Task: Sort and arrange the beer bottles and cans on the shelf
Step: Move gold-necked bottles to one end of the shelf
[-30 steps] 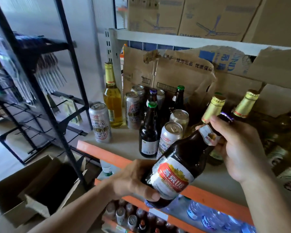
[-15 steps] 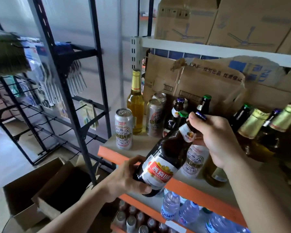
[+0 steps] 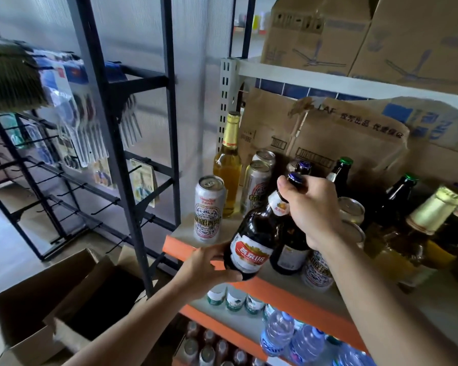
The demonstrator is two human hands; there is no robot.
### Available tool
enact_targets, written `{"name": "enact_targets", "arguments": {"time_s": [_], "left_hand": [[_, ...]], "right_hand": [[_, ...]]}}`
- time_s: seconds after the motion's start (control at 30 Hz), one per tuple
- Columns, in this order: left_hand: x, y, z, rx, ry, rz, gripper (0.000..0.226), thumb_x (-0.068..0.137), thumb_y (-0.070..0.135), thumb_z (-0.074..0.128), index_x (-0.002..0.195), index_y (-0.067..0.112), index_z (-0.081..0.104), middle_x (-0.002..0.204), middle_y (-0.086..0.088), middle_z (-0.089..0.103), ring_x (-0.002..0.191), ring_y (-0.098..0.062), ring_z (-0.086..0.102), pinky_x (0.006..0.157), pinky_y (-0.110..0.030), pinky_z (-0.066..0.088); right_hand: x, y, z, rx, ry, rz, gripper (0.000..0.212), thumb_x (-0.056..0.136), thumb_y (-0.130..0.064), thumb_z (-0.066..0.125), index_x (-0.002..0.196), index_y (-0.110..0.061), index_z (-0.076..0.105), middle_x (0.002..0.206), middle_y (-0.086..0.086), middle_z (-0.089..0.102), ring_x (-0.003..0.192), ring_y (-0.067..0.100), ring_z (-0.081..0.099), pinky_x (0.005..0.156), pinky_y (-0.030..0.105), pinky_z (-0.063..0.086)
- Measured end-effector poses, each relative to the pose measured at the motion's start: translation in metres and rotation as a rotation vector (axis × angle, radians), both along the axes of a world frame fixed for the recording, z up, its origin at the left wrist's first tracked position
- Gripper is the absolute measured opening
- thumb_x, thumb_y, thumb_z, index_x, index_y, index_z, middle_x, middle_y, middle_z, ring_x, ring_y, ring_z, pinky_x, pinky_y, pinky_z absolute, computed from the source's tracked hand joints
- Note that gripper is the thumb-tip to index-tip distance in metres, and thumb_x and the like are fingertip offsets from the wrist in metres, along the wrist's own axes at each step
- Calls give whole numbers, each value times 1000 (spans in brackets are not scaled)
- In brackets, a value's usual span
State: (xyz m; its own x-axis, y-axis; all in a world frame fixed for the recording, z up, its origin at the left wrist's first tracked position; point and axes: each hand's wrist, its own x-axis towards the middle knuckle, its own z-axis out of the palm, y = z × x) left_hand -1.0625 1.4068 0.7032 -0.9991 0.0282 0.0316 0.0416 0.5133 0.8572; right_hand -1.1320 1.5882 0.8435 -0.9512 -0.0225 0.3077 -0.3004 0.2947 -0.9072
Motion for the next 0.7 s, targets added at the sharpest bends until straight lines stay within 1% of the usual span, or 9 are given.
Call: {"name": "enact_targets", "arguments": {"time_s": [0.03,0.1,0.2,0.27,0.37,0.43,0.5,0.63,0.7], "left_hand": [[-3,-1,-2,-29,8,19,61,70,36,81,127,38,59,103,23,70,97,13,60,78,-8,46],[-9,-4,-9,-91,19,56,54,70,44,76,122,38,63,101,19,71,93,7,63,79,-18,51],[-15,-5,-20,-188,62,85,26,75,44,67,88,21,70,78,8,69,71,-4,61,67,-29,49],[-17,-4,-22,-238,101,74,22,80,35,65,71,17,58,62,6,55,56,-2,45,55,-24,39],[-18,-3,-22,-244,150,55,35,83,25,62,59,26,37,53,9,38,50,-4,36,50,-18,27],[-19,-5,-20,-254,174,39,38,84,24,59,59,23,30,55,6,31,52,-7,30,52,-24,27],[-20,-7,-19,-264,172,21,33,85,24,56,62,16,34,57,6,32,55,-7,30,54,-27,28],[-20,-8,-16,-289,127,-8,28,86,27,54,66,13,41,61,5,39,57,-9,37,57,-31,35],[-20,-4,-13,-288,106,-4,21,86,28,53,70,15,52,67,5,54,63,-13,51,64,-34,46]], "right_hand": [[-1,-3,-1,16,9,-12,21,89,-26,67,72,-13,67,68,-2,68,59,6,61,57,23,48],[-3,-10,-3,65,28,-32,22,89,-26,67,69,-18,64,65,-4,65,55,0,59,55,20,45],[-3,-20,-2,127,46,-13,23,89,-24,67,68,-21,59,62,-7,60,51,-1,58,51,14,42],[-7,-26,-5,200,61,-25,20,88,-29,67,72,-22,59,67,-8,61,62,7,59,60,21,42],[-16,-34,-12,246,47,-32,19,88,-32,68,76,-20,59,70,-9,59,70,15,58,66,27,44],[-21,-39,-15,261,27,-30,20,87,-33,69,82,-15,62,73,-6,62,74,18,61,68,30,47],[-24,-42,-17,284,11,-25,23,87,-36,69,84,-14,62,77,-3,63,76,20,62,68,31,48],[-28,-45,-16,337,12,11,28,87,-38,68,93,-11,65,88,2,71,84,21,66,77,36,53],[-29,-43,-15,363,-9,29,30,87,-40,67,95,-11,65,89,2,70,84,21,66,78,37,54]]}}
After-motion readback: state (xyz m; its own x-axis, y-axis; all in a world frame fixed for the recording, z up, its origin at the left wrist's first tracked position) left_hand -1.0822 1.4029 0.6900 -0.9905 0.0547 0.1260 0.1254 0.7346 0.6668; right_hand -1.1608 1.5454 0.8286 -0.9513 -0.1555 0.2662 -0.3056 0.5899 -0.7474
